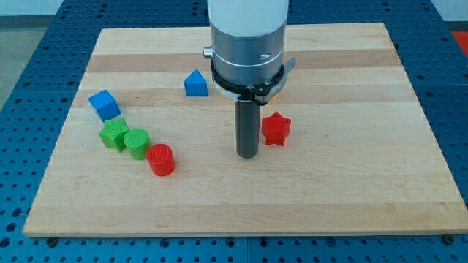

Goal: Move the yellow blocks towards the right side of the board

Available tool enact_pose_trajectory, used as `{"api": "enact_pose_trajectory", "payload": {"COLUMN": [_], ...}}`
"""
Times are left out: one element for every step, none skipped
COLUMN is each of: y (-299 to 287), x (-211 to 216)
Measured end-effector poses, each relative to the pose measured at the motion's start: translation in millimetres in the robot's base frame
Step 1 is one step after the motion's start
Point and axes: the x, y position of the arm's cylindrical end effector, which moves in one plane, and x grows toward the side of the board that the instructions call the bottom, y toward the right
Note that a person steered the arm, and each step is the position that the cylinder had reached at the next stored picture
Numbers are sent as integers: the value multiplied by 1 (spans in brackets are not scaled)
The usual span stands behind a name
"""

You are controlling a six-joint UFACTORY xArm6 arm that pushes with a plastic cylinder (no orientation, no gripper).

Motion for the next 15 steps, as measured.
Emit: {"api": "enact_pose_trajectory", "payload": {"y": [41,41,7,-49,-54,-64,-64,-52,-51,-57,-71,-72,-51,-47,-46], "x": [-21,-21,-21,-22,-23,-42,-75,-97,-101,-123,-124,-126,-126,-126,-124]}}
